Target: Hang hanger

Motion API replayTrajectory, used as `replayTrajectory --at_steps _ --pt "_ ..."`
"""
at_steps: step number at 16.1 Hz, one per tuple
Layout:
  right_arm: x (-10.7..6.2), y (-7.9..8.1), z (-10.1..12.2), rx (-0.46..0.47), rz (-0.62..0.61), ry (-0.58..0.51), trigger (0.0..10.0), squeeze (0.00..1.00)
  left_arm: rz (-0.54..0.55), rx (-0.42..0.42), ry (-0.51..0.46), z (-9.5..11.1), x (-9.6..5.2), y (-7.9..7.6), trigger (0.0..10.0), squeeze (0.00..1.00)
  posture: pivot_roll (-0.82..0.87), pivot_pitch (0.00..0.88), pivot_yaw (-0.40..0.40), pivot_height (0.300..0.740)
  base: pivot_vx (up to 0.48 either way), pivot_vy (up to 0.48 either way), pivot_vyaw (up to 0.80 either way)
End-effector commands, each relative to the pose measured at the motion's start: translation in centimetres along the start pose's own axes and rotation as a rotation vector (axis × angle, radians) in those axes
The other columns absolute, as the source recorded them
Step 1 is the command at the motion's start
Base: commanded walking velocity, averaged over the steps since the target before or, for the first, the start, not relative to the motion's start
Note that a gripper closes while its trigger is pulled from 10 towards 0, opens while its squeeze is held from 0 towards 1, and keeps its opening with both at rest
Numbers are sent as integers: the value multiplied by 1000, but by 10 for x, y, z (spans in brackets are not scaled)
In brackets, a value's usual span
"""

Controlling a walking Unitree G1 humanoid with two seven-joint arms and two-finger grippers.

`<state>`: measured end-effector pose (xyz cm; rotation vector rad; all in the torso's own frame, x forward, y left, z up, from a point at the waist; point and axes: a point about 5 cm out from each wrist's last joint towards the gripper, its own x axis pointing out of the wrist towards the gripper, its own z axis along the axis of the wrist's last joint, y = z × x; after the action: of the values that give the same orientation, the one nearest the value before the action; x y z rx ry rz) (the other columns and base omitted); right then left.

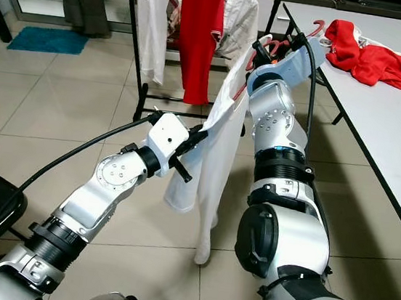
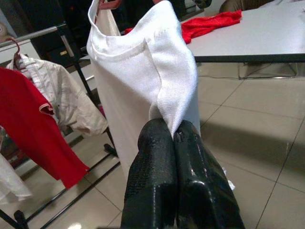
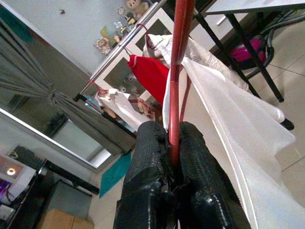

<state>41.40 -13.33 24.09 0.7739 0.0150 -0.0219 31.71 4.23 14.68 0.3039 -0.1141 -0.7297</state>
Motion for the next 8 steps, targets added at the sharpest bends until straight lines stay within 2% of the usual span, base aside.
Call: replayTrajectory --at_steps 1,4,8 --pt "1 9 11 -4 32 -46 10000 0 13 5 8 1 2 3 0 0 -30 22 -6 740 0 0 0" --pt "1 6 9 -26 23 -38 10000 0 -5 24 -15 10 2 3 0 0 -31 22 -8 740 0 0 0" --pt "0 -9 -2 -87 -42 -32 10000 0 -109 113 -77 37 3 -6 0 0 -25 23 -14 740 0 0 0"
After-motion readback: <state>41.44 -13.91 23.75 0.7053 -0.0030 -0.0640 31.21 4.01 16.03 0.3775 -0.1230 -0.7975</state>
